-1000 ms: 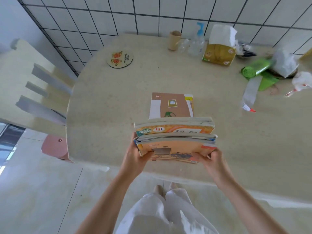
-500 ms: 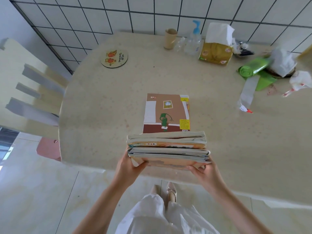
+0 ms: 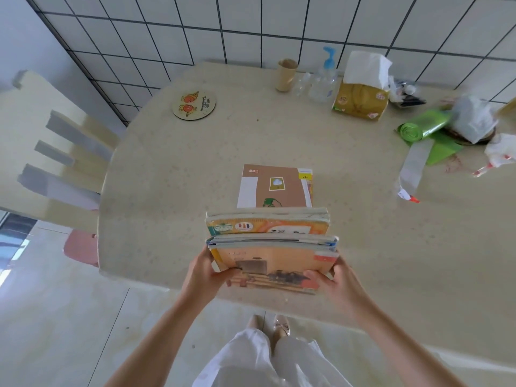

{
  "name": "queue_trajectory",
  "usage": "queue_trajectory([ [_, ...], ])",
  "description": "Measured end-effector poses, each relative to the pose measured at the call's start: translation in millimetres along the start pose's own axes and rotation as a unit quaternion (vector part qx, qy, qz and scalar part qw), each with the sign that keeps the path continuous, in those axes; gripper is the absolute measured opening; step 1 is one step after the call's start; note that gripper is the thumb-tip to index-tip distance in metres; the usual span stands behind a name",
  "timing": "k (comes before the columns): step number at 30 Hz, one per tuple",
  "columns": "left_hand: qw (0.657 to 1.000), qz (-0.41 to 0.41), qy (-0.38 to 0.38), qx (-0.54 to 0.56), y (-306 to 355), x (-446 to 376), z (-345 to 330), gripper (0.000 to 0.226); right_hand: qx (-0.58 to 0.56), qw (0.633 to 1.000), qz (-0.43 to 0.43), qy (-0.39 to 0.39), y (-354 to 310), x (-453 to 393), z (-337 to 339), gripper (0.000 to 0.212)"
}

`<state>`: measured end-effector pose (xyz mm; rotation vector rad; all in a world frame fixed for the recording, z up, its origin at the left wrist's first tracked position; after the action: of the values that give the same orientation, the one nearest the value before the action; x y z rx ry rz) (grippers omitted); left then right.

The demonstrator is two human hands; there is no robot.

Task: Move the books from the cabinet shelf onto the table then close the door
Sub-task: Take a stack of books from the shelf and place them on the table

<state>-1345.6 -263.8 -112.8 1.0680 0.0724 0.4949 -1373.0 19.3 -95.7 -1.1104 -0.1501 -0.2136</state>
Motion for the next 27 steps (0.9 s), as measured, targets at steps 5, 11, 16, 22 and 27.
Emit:
queue_trajectory([
  [5,0.991,0.094,-0.030,0.095,34.3,-21.1,-6.2,0.072,-0.083,0.994,-0.014,-0.063,-31.3,-34.5,11.6,0.047],
  [11,0.974,0.182,-0.018,0.132,53.4,-56.0,-30.6,0.052,-0.089,0.989,-0.111,-0.027,-33.9,-82.5,8.6,0.042],
  [16,0.978,0.192,-0.022,0.077,64.7,-80.2,-53.8,0.046,-0.074,0.978,-0.193,0.027,-18.1,-110.9,7.3,0.023],
  [22,0.980,0.192,-0.044,0.006,60.1,-98.2,-64.3,0.033,-0.097,0.955,-0.277,0.037,-13.3,-120.8,-6.3,0.026],
  [27,0.978,0.202,-0.050,-0.014,53.0,-120.0,-61.1,0.035,-0.097,0.948,-0.300,0.027,-21.2,-133.1,-24.1,0.029],
])
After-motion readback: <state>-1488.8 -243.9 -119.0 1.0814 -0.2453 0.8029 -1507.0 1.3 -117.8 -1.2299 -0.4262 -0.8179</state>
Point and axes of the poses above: each hand's wrist, its own x-axis away from the middle knuckle, its own z-axis out of the back of the hand, y = z × x, the point moved 6 cm from there along -x, towards the middle knuckle, and after that the axes turned 15 degrees about y, right-handed, at the moved point
